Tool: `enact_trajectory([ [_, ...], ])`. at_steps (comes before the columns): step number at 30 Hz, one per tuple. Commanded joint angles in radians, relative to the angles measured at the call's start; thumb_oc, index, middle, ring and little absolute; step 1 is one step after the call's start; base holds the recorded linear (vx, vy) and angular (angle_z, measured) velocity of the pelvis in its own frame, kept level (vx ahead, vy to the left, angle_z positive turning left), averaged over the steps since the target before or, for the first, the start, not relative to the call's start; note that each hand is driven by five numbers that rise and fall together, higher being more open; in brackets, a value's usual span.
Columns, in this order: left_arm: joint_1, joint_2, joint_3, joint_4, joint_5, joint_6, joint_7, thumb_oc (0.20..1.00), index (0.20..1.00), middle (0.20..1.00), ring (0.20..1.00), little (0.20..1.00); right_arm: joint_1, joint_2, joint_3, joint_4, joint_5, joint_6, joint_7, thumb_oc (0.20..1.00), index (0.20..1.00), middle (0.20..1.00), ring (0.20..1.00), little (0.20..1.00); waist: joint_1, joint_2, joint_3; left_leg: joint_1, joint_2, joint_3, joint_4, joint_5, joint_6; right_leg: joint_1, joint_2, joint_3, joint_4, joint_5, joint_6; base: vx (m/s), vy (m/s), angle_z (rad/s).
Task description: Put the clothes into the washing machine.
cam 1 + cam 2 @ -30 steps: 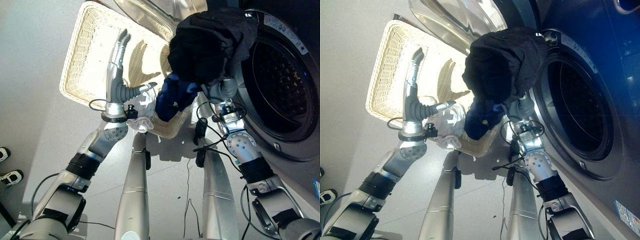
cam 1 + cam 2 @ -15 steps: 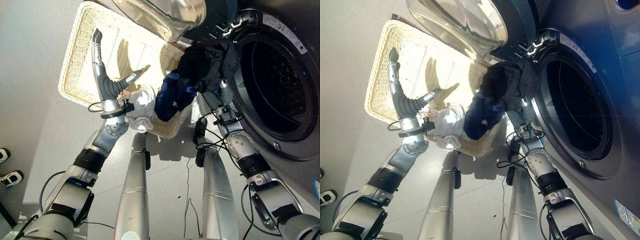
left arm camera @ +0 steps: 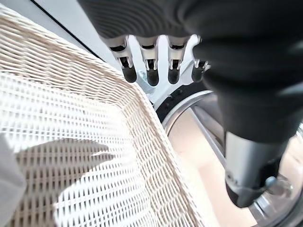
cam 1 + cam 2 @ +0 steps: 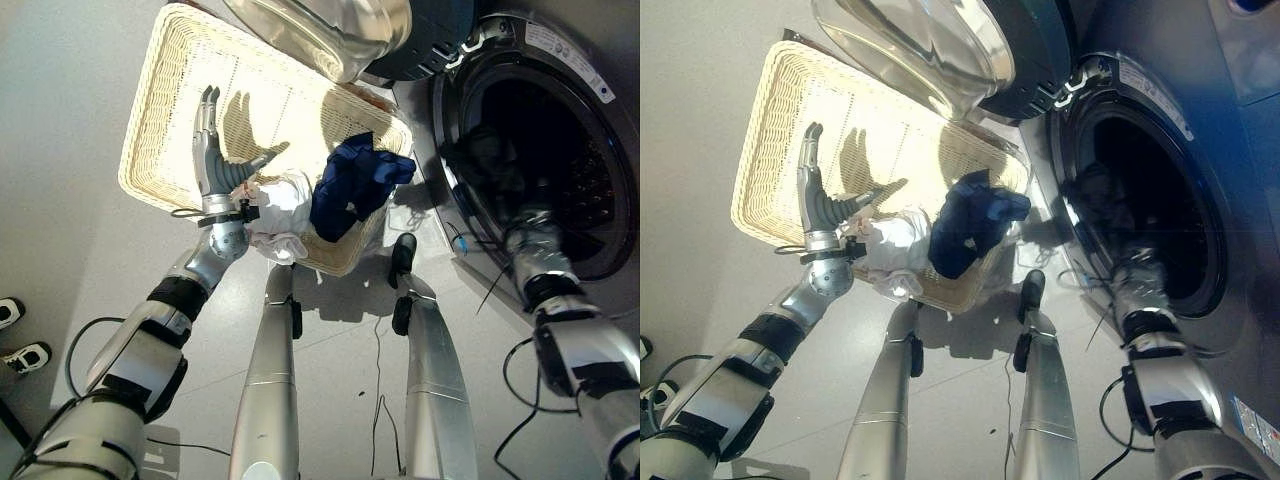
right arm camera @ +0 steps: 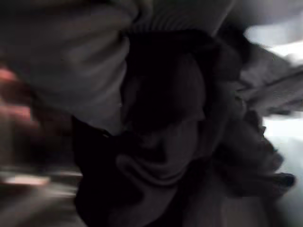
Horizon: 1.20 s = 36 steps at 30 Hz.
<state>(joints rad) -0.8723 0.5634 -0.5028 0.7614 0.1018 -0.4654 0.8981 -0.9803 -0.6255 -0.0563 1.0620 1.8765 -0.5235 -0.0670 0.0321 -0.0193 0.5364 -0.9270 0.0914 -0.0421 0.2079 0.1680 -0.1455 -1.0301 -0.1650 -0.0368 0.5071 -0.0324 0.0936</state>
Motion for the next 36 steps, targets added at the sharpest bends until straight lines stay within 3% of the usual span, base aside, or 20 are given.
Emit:
enact_trajectory([
  [1,-0.047,0.006,-0.006,-0.041,-0.027,0.01,-0.058,1.0,1.0,1.0,1.0,1.0,-0.012,-0.096,0.038,-0.172,-0.191,-0.185,-0.163,1.0,1.0,1.0,1.0,1.0,-0.039,0.012,-0.016,-0.065,-0.068,0.002,0.114,-0.094,0.048,0.027,0.066,-0.067,-0.176,0.16,0.034,-0.04,-0.006,-0.04],
  [4,-0.084,0.043,-0.057,-0.018,-0.071,0.013,-0.189,1.0,1.0,1.0,1.0,1.0,-0.048,-0.138,0.083,-0.209,-0.269,-0.075,-0.18,1.0,1.0,1.0,1.0,1.0,-0.048,0.006,-0.016,-0.065,-0.071,-0.004,0.091,-0.093,0.046,0.02,0.067,-0.062,-0.2,0.168,0.036,-0.04,0.027,-0.08],
  [7,-0.127,0.019,-0.153,0.063,-0.026,0.045,-0.331,1.0,1.0,1.0,1.0,1.0,-0.064,-0.144,0.114,-0.056,-0.265,0.06,-0.024,1.0,1.0,1.0,1.0,1.0,-0.047,0.01,-0.016,-0.054,-0.077,-0.004,0.086,-0.094,0.05,0.025,0.069,-0.061,-0.198,0.162,0.031,0.01,0.035,-0.03],
  [11,-0.209,-0.005,-0.255,0.166,0.022,0.089,-0.406,1.0,1.0,1.0,1.0,1.0,-0.117,-0.122,0.181,0.054,-0.368,0.104,0.0,1.0,1.0,1.0,1.0,1.0,-0.049,0.015,-0.016,-0.058,-0.077,0.0,0.09,-0.091,0.054,0.023,0.066,-0.06,-0.196,0.161,0.028,0.0,0.019,-0.01],
  [12,-0.244,-0.015,-0.291,0.191,0.025,0.123,-0.438,1.0,1.0,1.0,1.0,1.0,-0.136,-0.113,0.217,0.068,-0.443,0.101,-0.035,1.0,1.0,1.0,1.0,1.0,-0.053,0.013,-0.016,-0.06,-0.077,0.002,0.09,-0.091,0.056,0.022,0.066,-0.058,-0.198,0.163,0.029,0.0,0.031,0.0],
  [17,-0.286,-0.023,-0.323,0.213,0.042,0.149,-0.453,1.0,1.0,1.0,1.0,1.0,-0.16,-0.1,0.243,0.08,-0.508,0.113,-0.069,1.0,1.0,1.0,1.0,1.0,-0.056,0.01,-0.016,-0.064,-0.074,0.006,0.088,-0.089,0.056,0.018,0.067,-0.058,-0.199,0.164,0.031,0.0,0.0,0.0],
  [19,-0.394,-0.046,-0.417,0.287,0.086,0.18,-0.494,1.0,1.0,1.0,1.0,1.0,-0.196,-0.069,0.286,0.115,-0.54,0.119,-0.075,1.0,1.0,1.0,1.0,1.0,-0.073,-0.002,-0.016,-0.075,-0.067,0.014,0.087,-0.09,0.055,0.008,0.07,-0.054,-0.2,0.167,0.034,0.0,0.0,0.0],
  [26,-0.46,-0.084,-0.476,0.38,0.117,0.188,-0.495,1.0,1.0,1.0,1.0,1.0,-0.203,-0.017,0.305,0.123,-0.54,0.081,-0.075,1.0,1.0,1.0,1.0,1.0,-0.093,-0.025,-0.016,-0.082,-0.057,0.02,0.073,-0.091,0.05,0.004,0.084,-0.047,-0.215,0.169,0.036,0.0,0.0,-0.01],
  [36,-0.493,-0.113,-0.471,0.48,0.166,0.143,-0.5,1.0,1.0,1.0,1.0,1.0,-0.206,0.023,0.311,0.1,-0.509,0.019,-0.046,1.0,1.0,1.0,1.0,1.0,-0.115,-0.066,-0.016,-0.1,-0.046,0.018,0.07,-0.097,0.044,-0.004,0.098,-0.041,-0.227,0.17,0.034,0.0,-0.001,-0.01],
])
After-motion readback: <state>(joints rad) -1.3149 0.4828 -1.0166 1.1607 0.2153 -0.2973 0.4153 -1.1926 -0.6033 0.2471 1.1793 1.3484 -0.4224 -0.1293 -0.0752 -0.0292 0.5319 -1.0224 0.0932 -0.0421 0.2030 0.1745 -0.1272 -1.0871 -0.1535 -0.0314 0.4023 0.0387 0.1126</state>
